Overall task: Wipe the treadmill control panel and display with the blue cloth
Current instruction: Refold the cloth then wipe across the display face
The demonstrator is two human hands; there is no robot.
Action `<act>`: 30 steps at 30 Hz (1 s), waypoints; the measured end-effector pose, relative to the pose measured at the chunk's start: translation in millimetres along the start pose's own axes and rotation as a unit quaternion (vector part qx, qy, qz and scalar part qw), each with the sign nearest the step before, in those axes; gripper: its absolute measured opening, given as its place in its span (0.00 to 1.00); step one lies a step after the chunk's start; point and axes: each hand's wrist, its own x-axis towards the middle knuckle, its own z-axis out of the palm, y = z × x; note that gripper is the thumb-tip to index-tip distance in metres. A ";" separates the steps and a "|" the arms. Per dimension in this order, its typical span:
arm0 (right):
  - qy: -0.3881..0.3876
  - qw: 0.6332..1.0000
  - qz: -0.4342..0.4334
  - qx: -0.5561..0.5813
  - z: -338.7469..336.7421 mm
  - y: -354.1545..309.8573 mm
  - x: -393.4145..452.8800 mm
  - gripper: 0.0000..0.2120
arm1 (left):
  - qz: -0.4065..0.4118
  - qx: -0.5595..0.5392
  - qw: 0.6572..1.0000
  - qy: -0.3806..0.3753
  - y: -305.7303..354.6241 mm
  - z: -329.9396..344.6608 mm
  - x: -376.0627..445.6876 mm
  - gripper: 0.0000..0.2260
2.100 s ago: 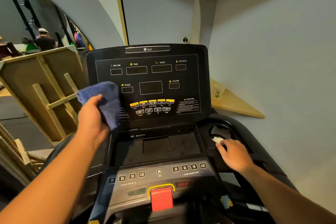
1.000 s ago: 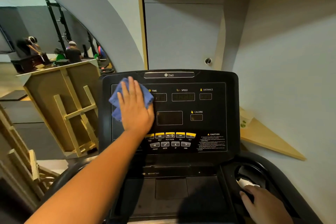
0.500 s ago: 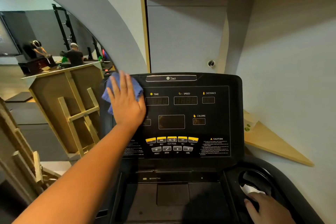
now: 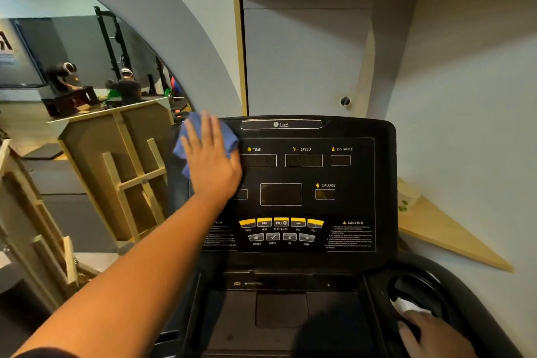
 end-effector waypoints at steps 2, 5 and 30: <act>0.001 1.000 -0.007 -0.012 3.5 3.8 2.5 0.15 | 0.048 0.027 0.998 -0.008 22.4 6.8 -2.6 0.34; -0.005 1.000 -0.001 -0.014 6.8 7.3 4.1 0.17 | 0.205 0.029 0.978 -0.039 32.4 10.1 -9.9 0.33; 0.037 0.999 -0.017 -0.022 12.1 12.9 -14.3 0.17 | 0.358 0.047 0.932 -0.045 54.7 14.6 -1.8 0.31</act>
